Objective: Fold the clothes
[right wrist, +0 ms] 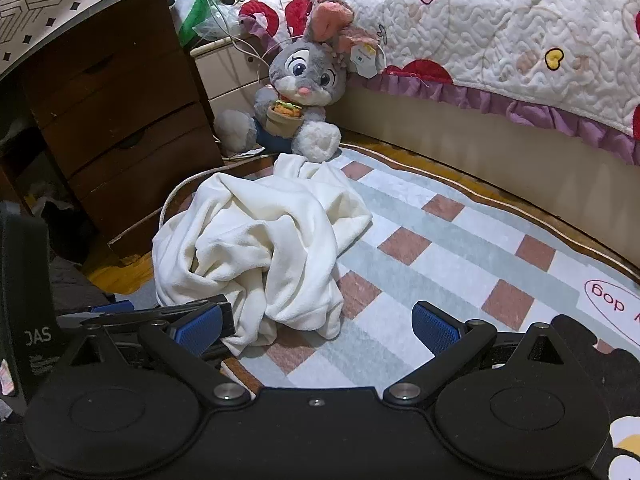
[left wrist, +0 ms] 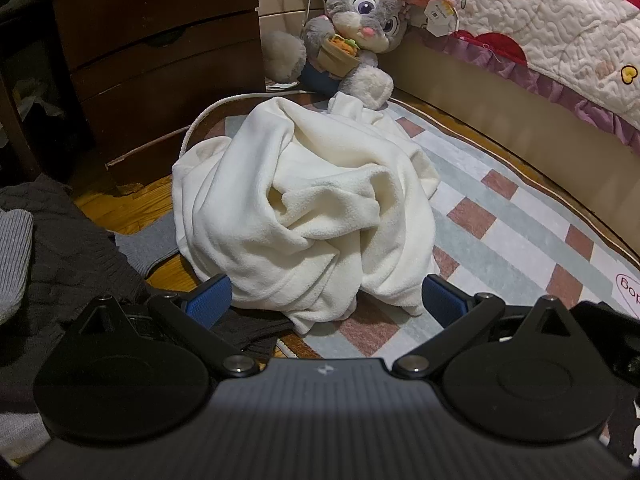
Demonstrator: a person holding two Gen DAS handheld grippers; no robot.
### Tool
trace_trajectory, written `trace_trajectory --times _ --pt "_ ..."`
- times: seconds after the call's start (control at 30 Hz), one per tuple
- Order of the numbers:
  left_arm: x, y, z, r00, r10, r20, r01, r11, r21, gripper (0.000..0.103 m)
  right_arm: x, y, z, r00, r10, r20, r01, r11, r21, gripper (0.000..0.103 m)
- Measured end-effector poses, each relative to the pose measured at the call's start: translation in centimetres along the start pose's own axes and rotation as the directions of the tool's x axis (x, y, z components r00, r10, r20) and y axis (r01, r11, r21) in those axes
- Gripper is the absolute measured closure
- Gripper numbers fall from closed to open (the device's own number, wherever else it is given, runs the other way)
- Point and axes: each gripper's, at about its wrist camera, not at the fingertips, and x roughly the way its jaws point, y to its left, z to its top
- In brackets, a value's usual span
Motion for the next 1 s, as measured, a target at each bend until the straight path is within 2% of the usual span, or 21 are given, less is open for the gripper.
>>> trace_trajectory --times 0.73,1.0 --pt "0.0 -0.2 -0.1 1.0 0.024 0.007 -0.024 0.999 0.023 0.0 -0.3 0.0 0.1 1.0 0.003 -0.003 -0.003 1.0 -0.012 0.001" --pt "0.8 -0.4 -0.6 0.994 0.072 0.078 -0.078 0.994 0.076 0.0 -0.3 0.3 -0.4 1.0 0.007 -0.003 -0.007 0.999 -0.044 0.001"
